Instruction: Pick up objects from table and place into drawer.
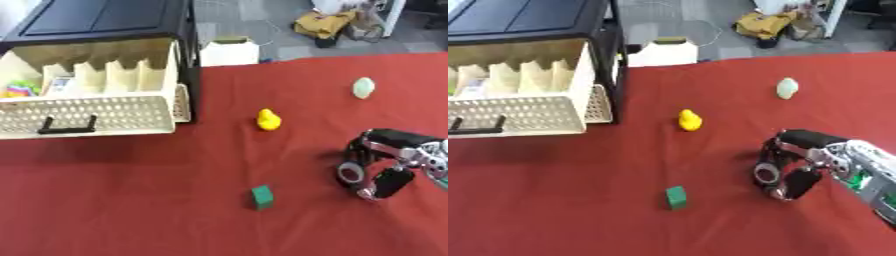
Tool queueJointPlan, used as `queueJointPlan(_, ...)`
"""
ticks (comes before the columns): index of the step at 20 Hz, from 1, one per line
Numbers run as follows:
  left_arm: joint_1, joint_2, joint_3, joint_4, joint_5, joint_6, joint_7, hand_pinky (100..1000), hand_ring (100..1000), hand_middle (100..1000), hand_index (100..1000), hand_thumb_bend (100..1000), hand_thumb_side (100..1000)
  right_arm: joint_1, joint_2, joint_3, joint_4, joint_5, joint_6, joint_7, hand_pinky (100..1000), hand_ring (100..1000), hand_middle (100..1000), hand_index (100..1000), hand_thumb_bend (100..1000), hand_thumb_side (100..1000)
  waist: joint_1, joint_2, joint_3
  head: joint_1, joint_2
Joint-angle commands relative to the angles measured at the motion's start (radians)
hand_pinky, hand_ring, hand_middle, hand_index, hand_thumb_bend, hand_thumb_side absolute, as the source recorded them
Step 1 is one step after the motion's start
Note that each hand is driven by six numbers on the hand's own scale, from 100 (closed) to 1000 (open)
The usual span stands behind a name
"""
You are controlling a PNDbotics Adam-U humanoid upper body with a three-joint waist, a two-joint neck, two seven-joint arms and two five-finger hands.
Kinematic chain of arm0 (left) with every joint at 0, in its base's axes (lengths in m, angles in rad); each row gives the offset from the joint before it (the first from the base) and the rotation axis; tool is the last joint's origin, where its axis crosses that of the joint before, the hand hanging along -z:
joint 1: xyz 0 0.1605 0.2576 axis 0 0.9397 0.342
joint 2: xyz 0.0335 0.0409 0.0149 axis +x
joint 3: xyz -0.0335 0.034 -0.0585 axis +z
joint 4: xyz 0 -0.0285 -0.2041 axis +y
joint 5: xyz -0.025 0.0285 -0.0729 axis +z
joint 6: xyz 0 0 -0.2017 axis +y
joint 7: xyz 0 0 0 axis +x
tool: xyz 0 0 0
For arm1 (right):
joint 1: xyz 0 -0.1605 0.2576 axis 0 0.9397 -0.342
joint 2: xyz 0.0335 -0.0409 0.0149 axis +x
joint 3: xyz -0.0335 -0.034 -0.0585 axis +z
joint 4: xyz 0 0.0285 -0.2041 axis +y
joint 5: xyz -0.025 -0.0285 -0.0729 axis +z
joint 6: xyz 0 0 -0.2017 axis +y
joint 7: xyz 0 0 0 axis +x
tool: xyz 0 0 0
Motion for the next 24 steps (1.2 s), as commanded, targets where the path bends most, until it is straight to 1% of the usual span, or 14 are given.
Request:
queueJointPlan(1,-0.011,0.015,0.014,-0.012,0.004,-0.001,0.004,100,100,100,700,284,1000,-0.003,-0.035,-0.016,-0.013,0.002,0.006,-0.012,628,621,475,660,314,185,-0.002,-0.013,-0.001,0.003,-0.012)
queueJointPlan(13,-0.011,0.015,0.015,-0.012,0.003,-0.001,0.004,100,100,100,700,282,1000,-0.001,-0.042,-0.035,-0.043,-0.011,0.023,-0.039,625,614,458,644,322,191,-0.002,-0.015,-0.002,0.005,-0.019)
queueJointPlan(24,-0.009,0.015,0.016,-0.012,0.003,-0.001,0.004,100,100,100,699,282,1000,0.006,-0.054,-0.071,-0.104,-0.024,0.049,-0.081,623,605,443,632,341,212,0.002,-0.017,-0.007,0.009,-0.020)
